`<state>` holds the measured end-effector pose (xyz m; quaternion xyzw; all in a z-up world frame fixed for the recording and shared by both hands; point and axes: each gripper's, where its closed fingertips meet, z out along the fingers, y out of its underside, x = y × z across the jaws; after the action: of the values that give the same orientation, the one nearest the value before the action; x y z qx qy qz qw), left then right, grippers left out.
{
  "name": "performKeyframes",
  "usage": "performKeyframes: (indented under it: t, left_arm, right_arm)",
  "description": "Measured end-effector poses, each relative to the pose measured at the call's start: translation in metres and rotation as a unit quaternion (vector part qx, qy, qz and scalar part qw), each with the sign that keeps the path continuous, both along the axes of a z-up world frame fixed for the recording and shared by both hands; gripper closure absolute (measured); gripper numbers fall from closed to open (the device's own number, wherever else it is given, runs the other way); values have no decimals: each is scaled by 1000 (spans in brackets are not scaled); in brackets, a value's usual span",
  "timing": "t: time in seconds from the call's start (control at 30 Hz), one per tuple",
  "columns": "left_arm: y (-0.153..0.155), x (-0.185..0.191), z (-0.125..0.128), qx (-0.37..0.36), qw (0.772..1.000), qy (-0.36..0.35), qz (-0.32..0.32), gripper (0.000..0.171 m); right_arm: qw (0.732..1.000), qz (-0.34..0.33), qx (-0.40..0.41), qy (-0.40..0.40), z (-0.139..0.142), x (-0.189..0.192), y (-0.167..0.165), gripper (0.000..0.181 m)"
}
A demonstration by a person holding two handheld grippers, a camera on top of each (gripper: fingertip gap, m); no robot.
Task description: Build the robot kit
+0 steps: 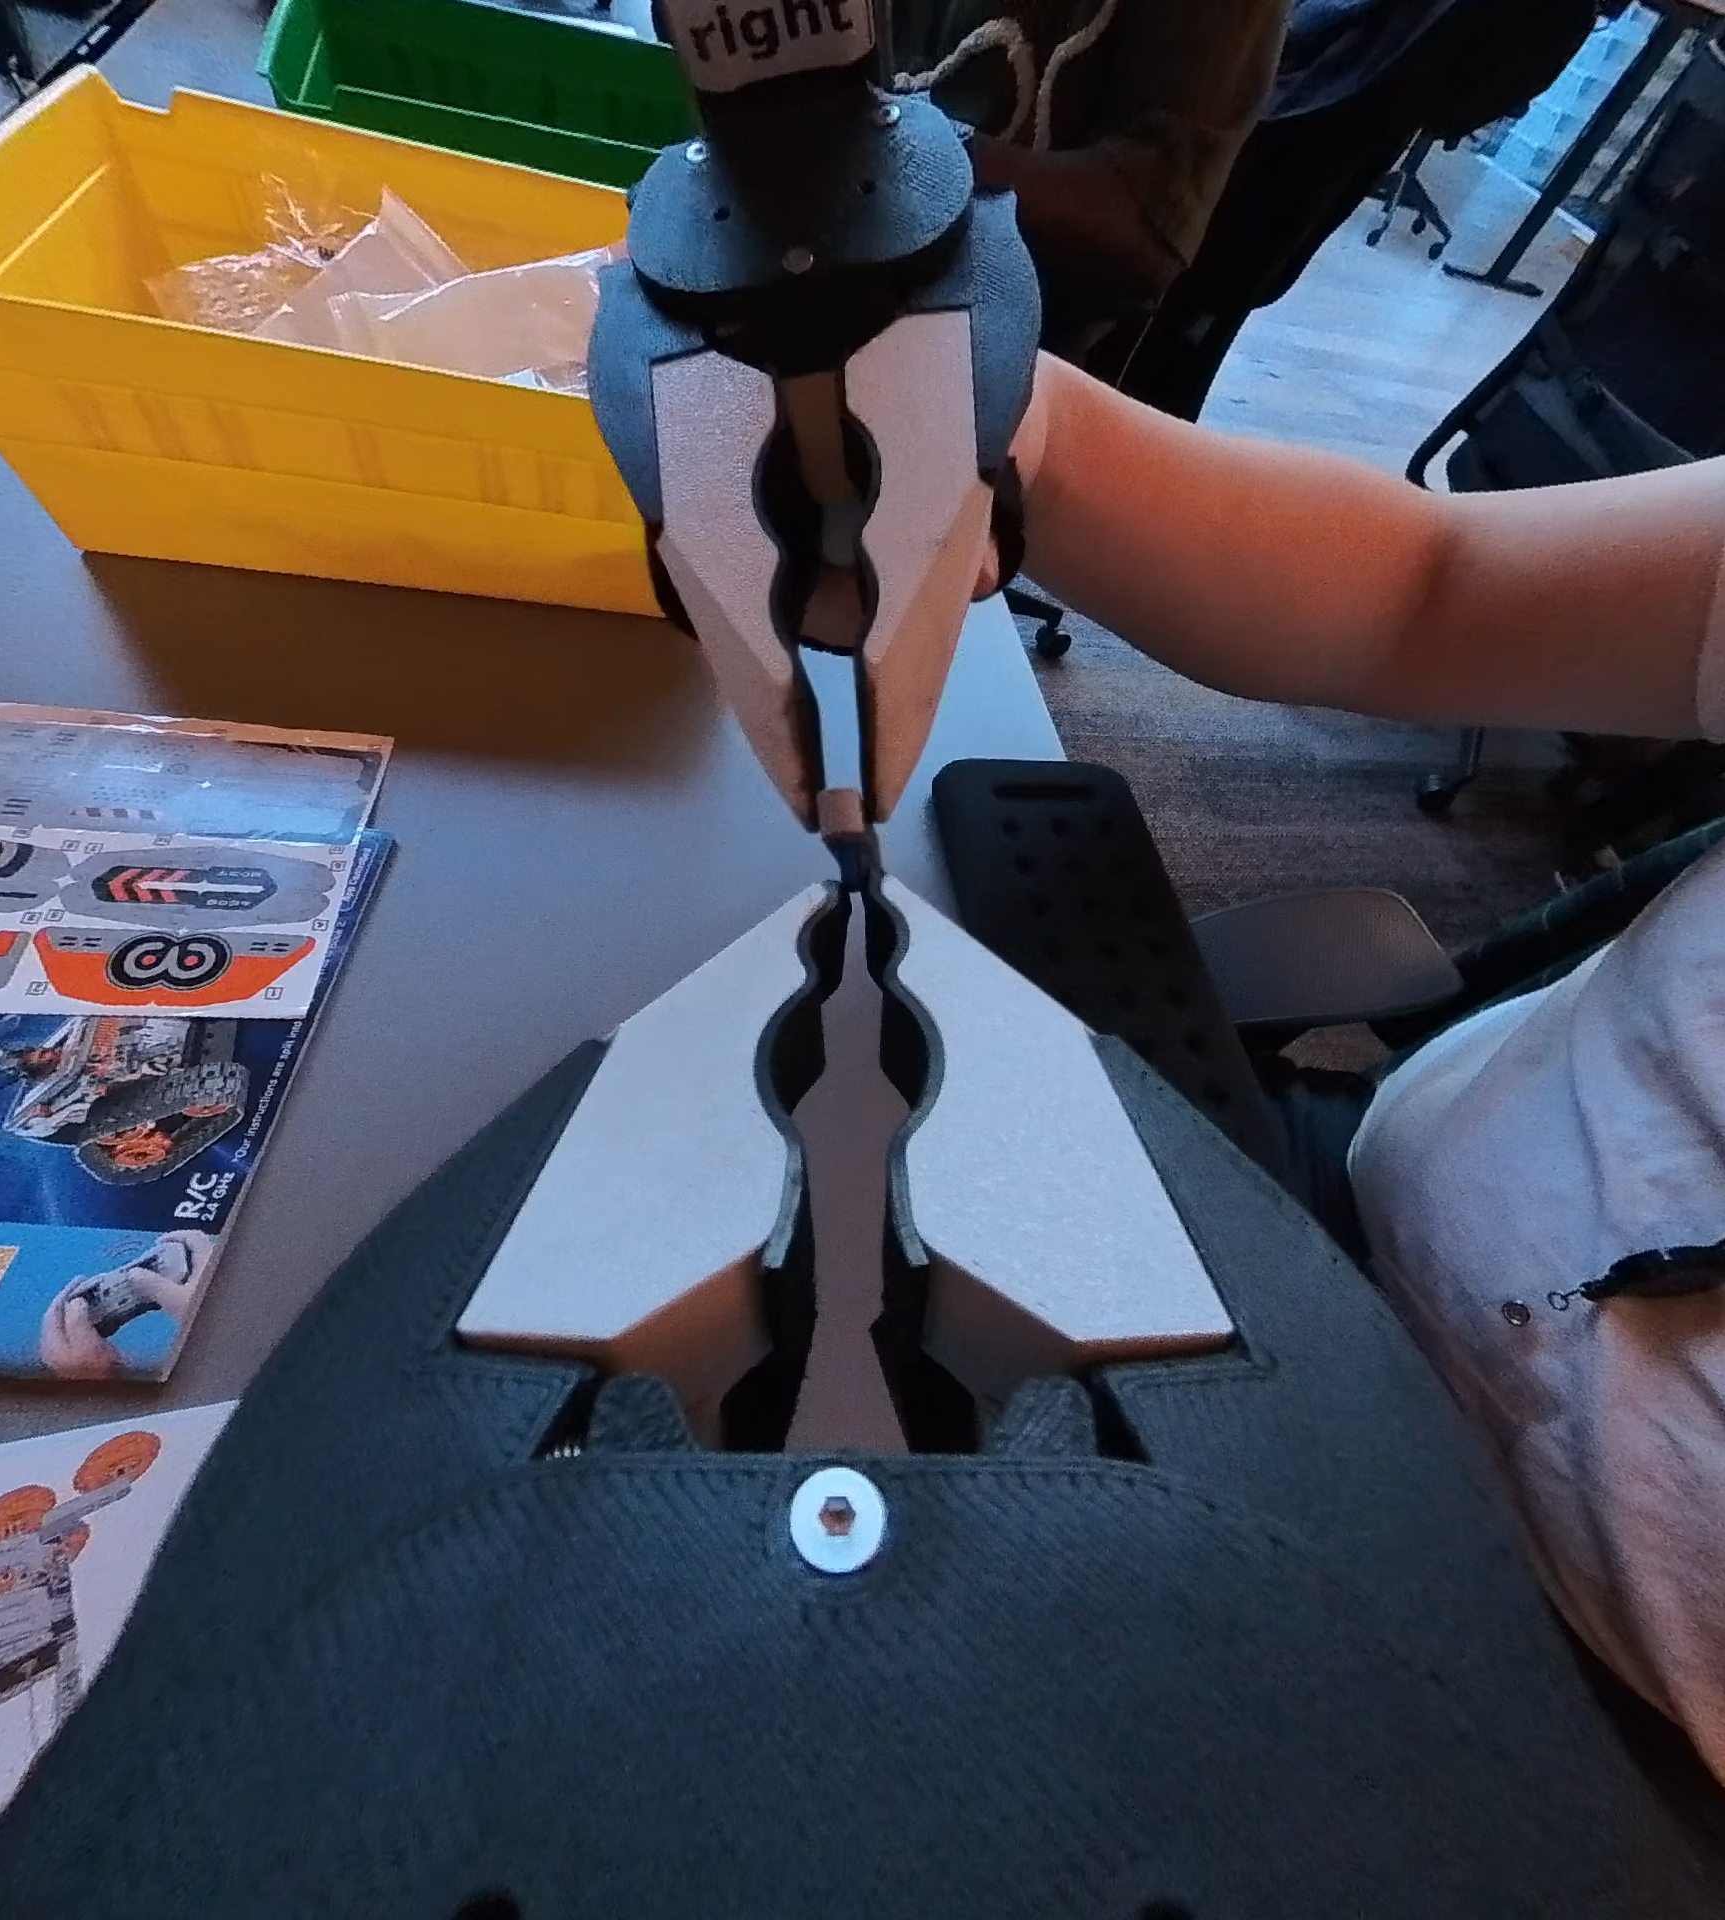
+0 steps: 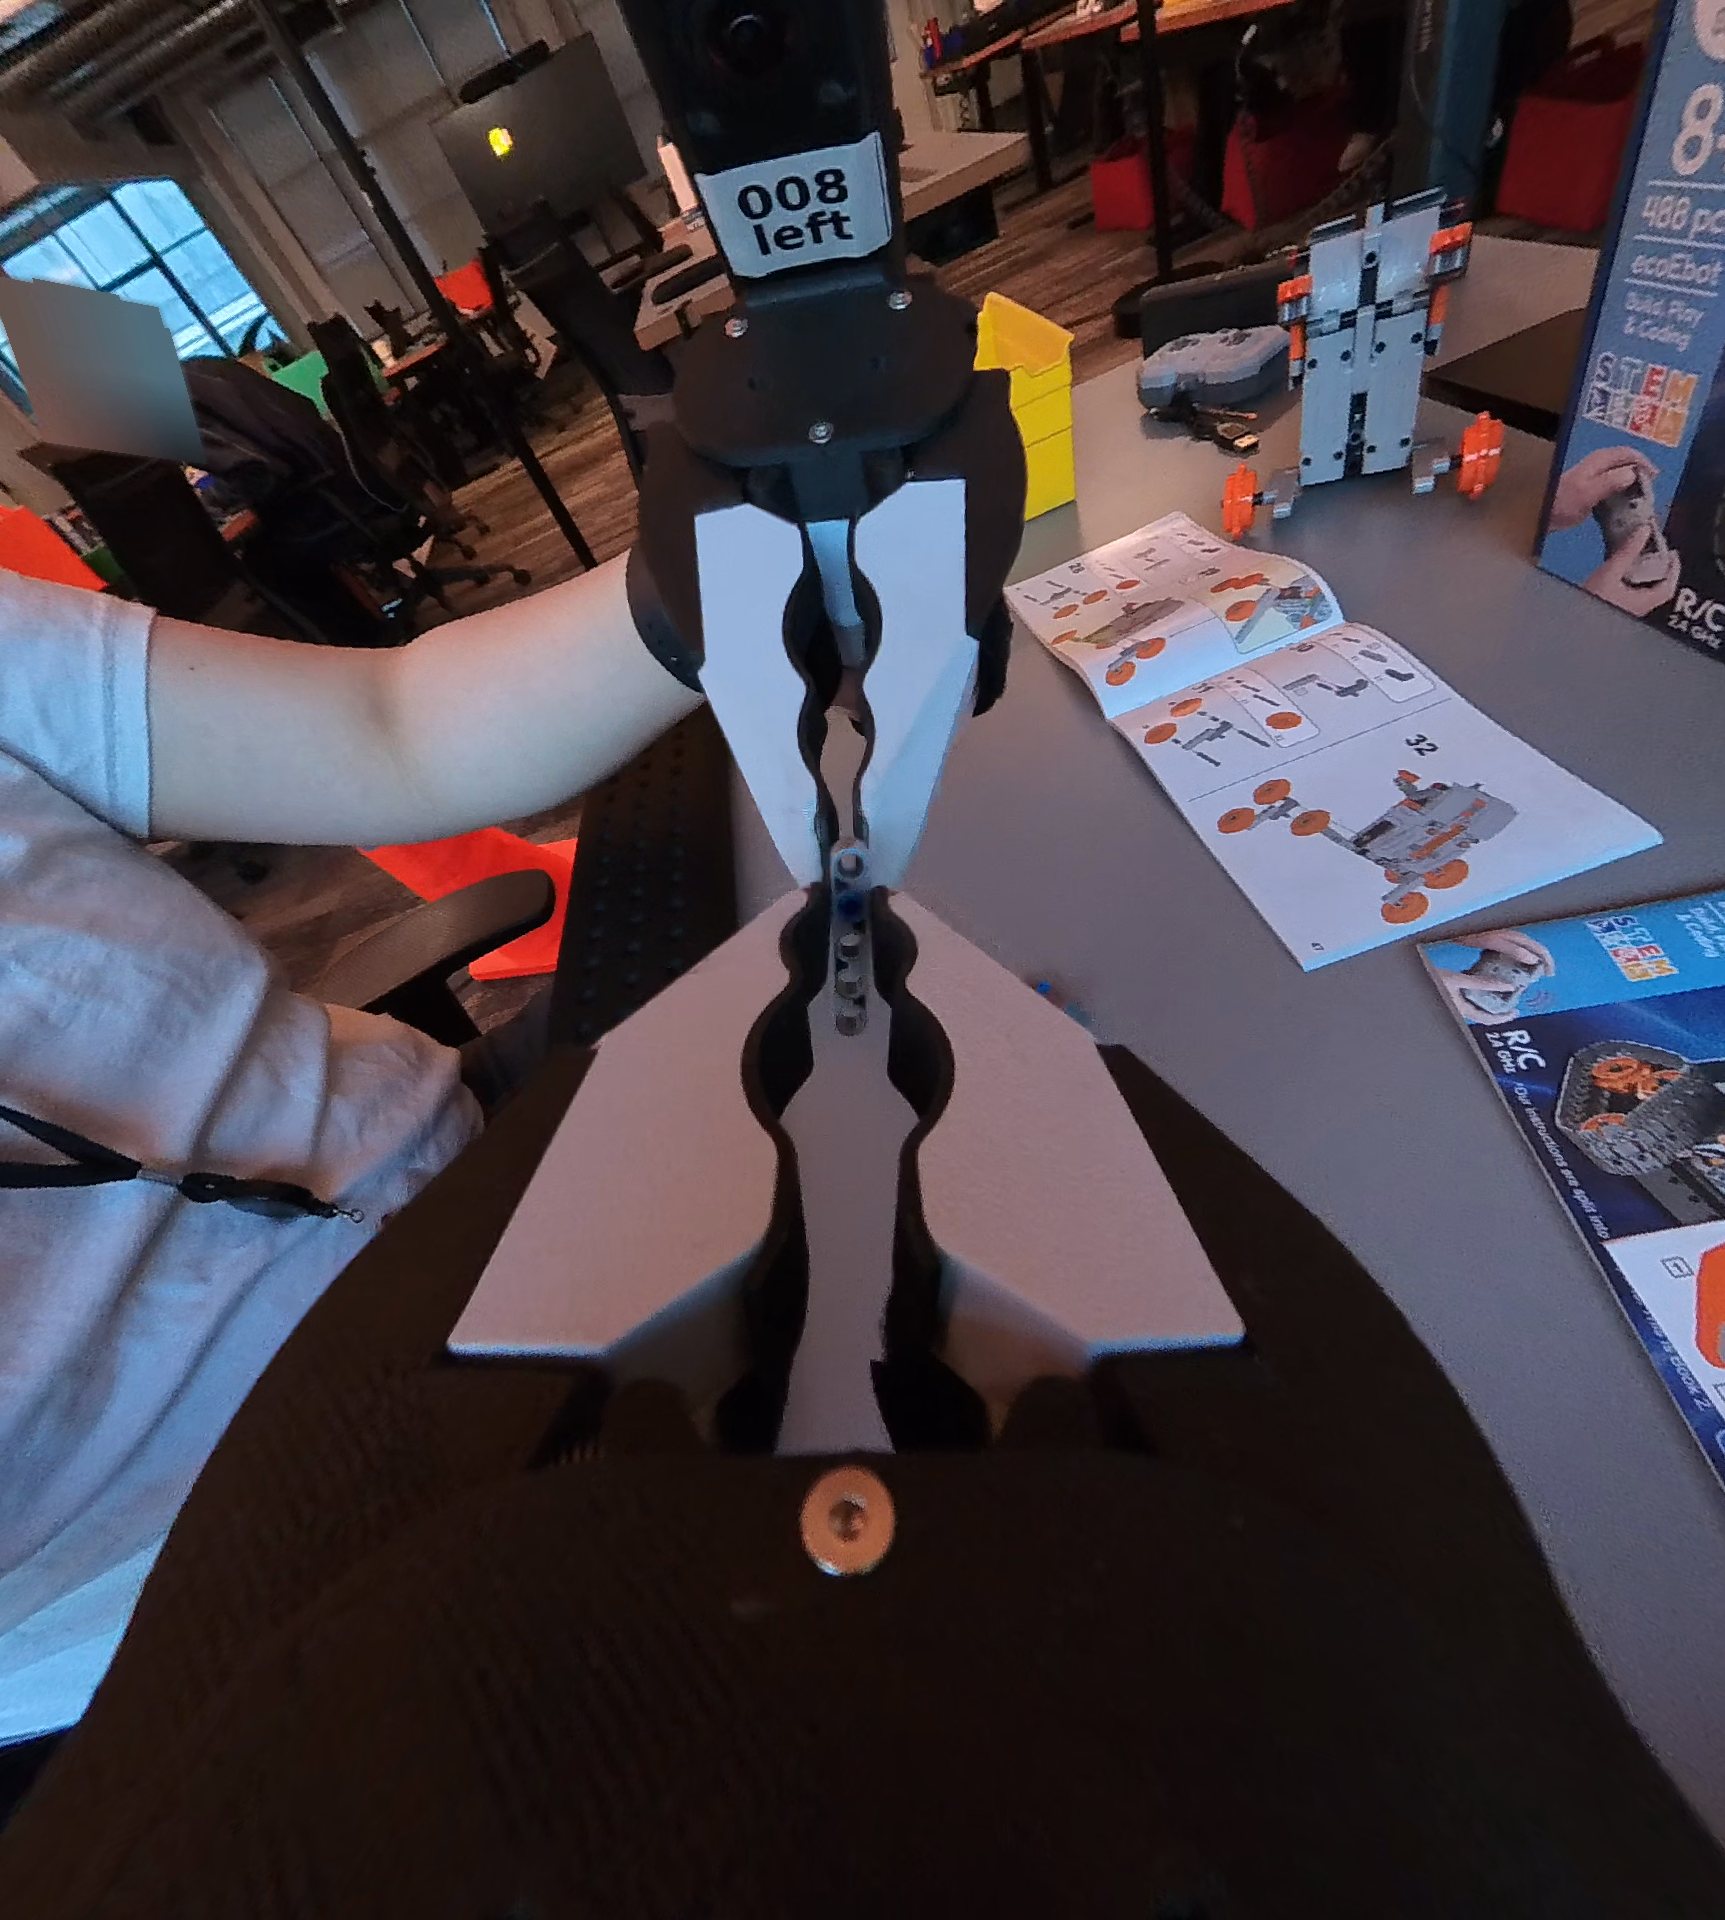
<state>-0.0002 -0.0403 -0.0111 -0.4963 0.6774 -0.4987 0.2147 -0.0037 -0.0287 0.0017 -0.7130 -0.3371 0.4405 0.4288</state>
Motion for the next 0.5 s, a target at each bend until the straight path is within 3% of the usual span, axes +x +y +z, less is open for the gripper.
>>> performKeyframes:
  t: [0.33,0.37,0.5]
  left_arm:
    - [2,-5,-8,10,1000,17,0,169]
    - [7,-15,-15,16,999,42,8,150]
    - [42,-71,-76,28,989,138,47,143]
  right_arm:
    - [1000,4,10,-23,-9,-3,0,176]
    - [1000,-5,13,-28,-12,-2,1,176]
    - [998,-47,-9,-45,-41,6,-5,176]
